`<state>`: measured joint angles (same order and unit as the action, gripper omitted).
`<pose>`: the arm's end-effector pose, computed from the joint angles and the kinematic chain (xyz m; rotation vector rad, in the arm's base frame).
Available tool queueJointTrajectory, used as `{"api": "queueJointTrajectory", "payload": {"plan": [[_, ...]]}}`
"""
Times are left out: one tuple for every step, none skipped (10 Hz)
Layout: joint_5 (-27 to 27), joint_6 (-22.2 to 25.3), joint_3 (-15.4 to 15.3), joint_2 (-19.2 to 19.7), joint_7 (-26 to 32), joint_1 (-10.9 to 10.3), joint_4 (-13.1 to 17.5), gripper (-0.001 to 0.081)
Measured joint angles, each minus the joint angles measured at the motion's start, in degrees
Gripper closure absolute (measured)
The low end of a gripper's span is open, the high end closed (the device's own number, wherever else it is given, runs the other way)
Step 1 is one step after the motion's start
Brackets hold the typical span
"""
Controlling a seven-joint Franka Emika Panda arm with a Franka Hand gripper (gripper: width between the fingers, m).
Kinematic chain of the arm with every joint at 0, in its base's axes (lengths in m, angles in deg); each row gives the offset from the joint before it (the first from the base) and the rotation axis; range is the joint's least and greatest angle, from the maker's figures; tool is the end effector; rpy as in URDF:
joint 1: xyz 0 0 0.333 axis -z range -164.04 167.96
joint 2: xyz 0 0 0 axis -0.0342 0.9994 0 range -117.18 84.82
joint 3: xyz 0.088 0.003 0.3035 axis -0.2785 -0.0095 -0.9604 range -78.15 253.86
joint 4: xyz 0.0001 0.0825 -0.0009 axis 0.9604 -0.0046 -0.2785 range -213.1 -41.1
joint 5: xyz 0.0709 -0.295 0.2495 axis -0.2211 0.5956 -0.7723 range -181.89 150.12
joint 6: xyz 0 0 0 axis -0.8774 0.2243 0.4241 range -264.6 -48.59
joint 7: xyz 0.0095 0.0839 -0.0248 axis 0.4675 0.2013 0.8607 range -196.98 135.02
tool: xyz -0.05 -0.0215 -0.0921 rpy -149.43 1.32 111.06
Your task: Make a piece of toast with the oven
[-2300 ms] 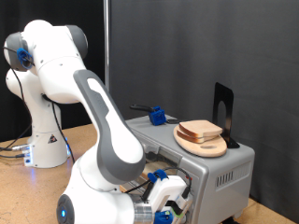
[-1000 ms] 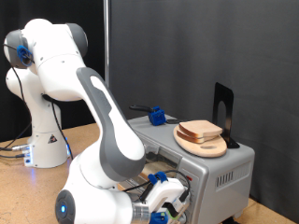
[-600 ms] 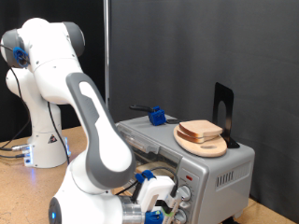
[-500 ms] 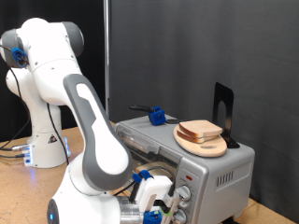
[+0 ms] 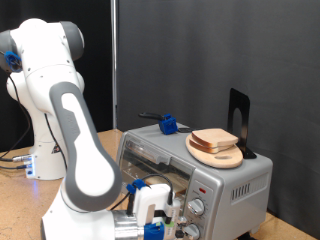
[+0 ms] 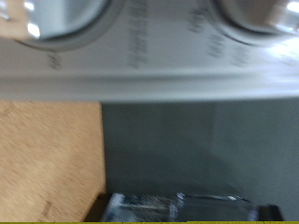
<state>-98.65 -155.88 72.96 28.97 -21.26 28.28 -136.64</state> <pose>0.6393 -0.0646 0.1606 -1.4510 0.8847 0.3061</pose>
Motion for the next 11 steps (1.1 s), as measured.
{"api": "queueJointTrajectory", "payload": {"plan": [[-0.43, 1.30, -0.01, -0.72, 0.03, 0.90, -0.20, 0.0742], [-0.36, 2.22, 0.05, -1.42, -0.09, 1.60, -0.33, 0.0745], [0.20, 2.45, 0.21, -2.05, -0.30, 1.95, -0.64, 0.0745], [1.03, 2.45, 0.47, -2.48, -0.38, 2.02, -0.88, 0.0745], [1.68, 2.45, 0.67, -3.12, -0.42, 2.01, -1.48, 0.0811], [1.50, 2.44, 0.66, -3.08, -0.41, 2.01, -1.48, 0.0811], [1.48, 2.44, 0.66, -3.00, -0.41, 2.01, -1.48, 0.0807], [1.47, 2.44, 0.66, -2.95, -0.41, 2.01, -1.48, 0.0806], [1.46, 2.37, 0.67, -2.93, -0.41, 2.01, -1.48, 0.0806], [1.45, 2.34, 0.67, -2.93, -0.41, 2.01, -1.48, 0.0806], [1.19, 2.21, 0.68, -2.93, -0.41, 2.01, -1.48, 0.0806]]}}
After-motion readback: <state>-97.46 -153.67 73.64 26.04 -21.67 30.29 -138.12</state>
